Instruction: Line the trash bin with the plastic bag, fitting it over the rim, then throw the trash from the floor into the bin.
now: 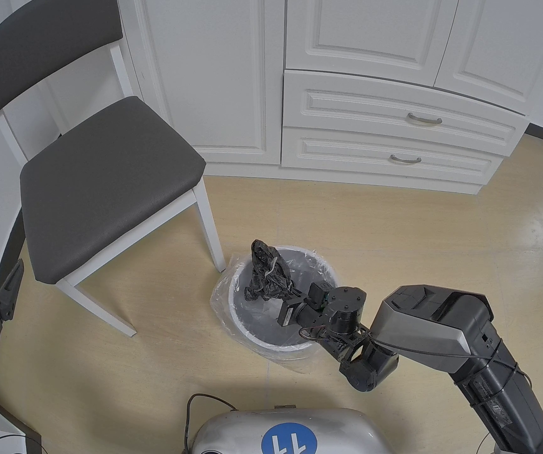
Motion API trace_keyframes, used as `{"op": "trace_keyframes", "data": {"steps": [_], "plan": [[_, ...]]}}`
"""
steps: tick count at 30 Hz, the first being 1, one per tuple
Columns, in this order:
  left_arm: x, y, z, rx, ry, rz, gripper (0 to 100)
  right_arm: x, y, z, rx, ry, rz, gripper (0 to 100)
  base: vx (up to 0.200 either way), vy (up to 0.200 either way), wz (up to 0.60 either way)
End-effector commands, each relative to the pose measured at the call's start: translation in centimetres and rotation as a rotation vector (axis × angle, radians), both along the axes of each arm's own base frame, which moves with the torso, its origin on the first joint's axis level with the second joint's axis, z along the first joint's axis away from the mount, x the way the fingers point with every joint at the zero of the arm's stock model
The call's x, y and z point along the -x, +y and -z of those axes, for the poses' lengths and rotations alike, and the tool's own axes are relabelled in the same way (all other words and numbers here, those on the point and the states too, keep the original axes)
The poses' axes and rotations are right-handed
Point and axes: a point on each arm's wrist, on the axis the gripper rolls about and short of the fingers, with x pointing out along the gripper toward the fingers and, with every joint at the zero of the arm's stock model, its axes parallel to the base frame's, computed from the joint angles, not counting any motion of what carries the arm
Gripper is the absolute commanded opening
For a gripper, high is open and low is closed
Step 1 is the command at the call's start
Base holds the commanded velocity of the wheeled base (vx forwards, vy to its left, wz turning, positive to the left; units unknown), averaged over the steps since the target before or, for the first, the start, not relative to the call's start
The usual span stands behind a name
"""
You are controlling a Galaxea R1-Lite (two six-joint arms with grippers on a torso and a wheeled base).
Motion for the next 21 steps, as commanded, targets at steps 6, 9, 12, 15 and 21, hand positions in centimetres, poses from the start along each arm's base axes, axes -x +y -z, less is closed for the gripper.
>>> {"op": "trace_keyframes", "data": {"steps": [6, 9, 12, 15, 21], "plan": [[-0.17, 0.57, 0.4, -0.037, 0.024, -0.078, 100, 0.11, 0.04, 0.45, 0.006, 0.006, -0.003, 100, 0.0, 0.0, 0.0], [-0.13, 0.57, 0.39, -0.037, 0.023, -0.078, 100, 0.11, 0.04, 0.36, 0.004, 0.003, -0.003, 100, 0.0, 0.0, 0.0], [-0.13, 0.59, 0.39, -0.037, 0.023, -0.08, 100, 0.1, 0.04, 0.36, 0.003, 0.004, -0.002, 100, 0.0, 0.0, 0.0], [-0.13, 0.59, 0.39, -0.037, 0.023, -0.08, 100, 0.09, 0.06, 0.31, 0.001, 0.002, -0.003, 100, 0.0, 0.0, 0.0], [-0.1, 0.59, 0.42, -0.037, 0.023, -0.078, 100, 0.08, 0.06, 0.23, -0.001, -0.001, -0.002, 100, 0.0, 0.0, 0.0]]}}
